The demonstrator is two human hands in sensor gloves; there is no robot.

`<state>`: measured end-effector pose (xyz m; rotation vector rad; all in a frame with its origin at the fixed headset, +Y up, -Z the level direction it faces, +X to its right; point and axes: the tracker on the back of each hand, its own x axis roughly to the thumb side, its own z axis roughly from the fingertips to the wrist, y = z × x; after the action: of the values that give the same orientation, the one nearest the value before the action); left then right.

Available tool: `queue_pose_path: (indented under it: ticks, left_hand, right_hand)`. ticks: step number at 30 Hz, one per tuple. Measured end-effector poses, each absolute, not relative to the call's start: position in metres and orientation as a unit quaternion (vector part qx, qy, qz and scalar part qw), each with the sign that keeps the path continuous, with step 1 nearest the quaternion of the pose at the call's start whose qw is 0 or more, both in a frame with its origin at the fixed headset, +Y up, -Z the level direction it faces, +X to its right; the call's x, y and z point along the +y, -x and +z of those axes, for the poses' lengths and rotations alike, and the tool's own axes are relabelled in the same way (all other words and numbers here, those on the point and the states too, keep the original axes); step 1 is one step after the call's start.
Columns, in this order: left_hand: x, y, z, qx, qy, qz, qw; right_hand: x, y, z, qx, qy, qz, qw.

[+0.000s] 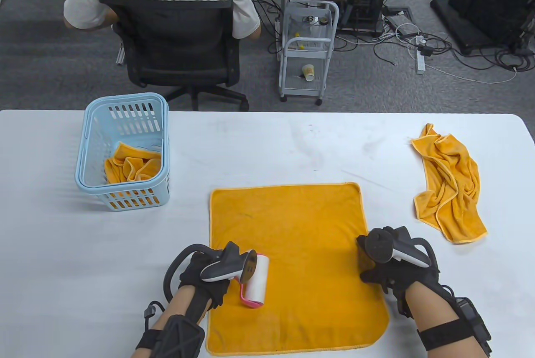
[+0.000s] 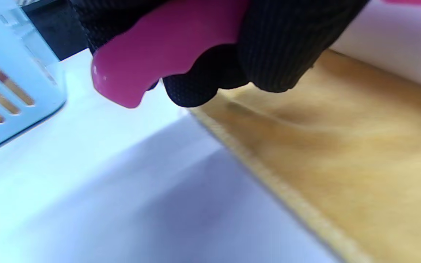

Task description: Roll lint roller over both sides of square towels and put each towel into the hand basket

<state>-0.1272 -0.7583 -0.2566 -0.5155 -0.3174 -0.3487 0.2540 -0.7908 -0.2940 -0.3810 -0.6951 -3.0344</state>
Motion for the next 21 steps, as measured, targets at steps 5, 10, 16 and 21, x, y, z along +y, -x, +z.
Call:
queue_pose_path:
  ticks: [5, 10, 16, 21]
  left_hand:
    - [-0.752, 0.101, -0.266, -0.18, 0.234, -0.06, 0.954]
    - [-0.759, 0.052, -0.277, -0.212, 0.224, -0.01, 0.951]
    - [-0.772, 0.038, -0.288, -0.195, 0.219, -0.072, 0.953]
    - [-0.771, 0.076, -0.294, -0.154, 0.226, -0.146, 0.951]
  right_hand:
    - [-0.791, -0.255, -0.294, -0.222, 0.119, -0.968, -0.002]
    - [-0.791, -0.255, -0.294, -0.223, 0.118, -0.968, -0.003]
    - [-0.791, -0.255, -0.295, -0.224, 0.118, -0.967, -0.005]
    - [-0.791, -0.256, -0.295, -0.225, 0.118, -0.967, -0.007]
